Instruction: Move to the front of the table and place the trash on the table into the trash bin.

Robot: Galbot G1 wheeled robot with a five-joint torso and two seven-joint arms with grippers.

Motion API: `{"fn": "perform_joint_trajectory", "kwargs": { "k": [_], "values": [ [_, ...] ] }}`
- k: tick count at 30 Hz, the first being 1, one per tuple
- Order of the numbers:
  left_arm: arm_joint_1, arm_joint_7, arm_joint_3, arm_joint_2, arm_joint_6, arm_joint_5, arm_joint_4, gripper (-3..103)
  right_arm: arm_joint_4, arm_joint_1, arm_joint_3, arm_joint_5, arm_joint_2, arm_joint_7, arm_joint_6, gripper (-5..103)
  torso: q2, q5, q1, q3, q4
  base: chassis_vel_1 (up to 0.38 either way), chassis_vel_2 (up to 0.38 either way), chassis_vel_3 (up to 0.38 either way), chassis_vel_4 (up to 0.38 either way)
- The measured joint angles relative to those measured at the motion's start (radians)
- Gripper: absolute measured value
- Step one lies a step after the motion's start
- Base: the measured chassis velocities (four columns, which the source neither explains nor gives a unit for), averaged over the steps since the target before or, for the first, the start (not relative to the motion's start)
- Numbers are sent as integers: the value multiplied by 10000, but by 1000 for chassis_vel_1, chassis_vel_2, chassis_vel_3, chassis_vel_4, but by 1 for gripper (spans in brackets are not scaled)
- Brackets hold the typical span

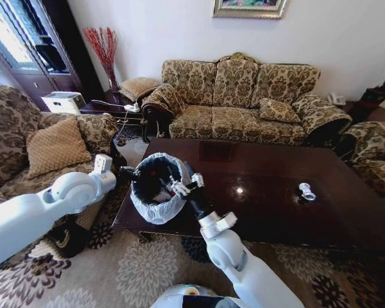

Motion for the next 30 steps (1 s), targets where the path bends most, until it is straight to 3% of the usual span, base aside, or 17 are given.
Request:
{"fn": "perform_joint_trajectory", "kwargs": {
  "k": [2,4,5,6,8,10,18,26,30],
  "values": [
    [5,-5,-7,-21,0,2,7,0,-73,-111,257,104,2,2,-86,90,0,0,0,0,0,0,0,0,0],
    [43,-118,-20,-212,0,16,40,0,-841,-496,1870,1348,-95,4,-971,98,0,-1,0,0,-4,0,0,0,0],
    [65,-142,-20,-284,0,34,39,0,-1239,-497,2379,1951,-205,9,-1216,98,-1,4,0,1,-2,0,0,0,0],
    [65,-142,-20,-284,0,34,39,0,-1239,-497,2379,1951,-205,9,-1216,98,-1,4,0,1,-2,0,0,0,0],
    [177,-182,-33,-437,0,117,32,0,-2314,-234,3563,3303,-430,7,-1633,100,-1,0,2,2,-3,0,0,0,0],
    [261,-191,-63,-489,0,146,10,0,-3056,-2,4068,3591,-488,9,-1644,100,-1,0,2,2,0,0,0,0,0],
    [572,-251,-171,-622,0,222,-120,0,-5823,1021,5209,3672,-795,6,-1232,100,-1,-1,2,2,3,-72,-73,89,93],
    [649,-330,-211,-793,2,247,-135,0,-7598,1462,5294,3001,-842,3,-817,100,-1,9,2,3,-2,-220,-227,218,228],
    [639,-333,-156,-901,3,260,-127,0,-8553,1841,5163,2716,-766,2,-271,100,-1,-13,3,3,-7,-294,-303,289,264]
  ]
}}
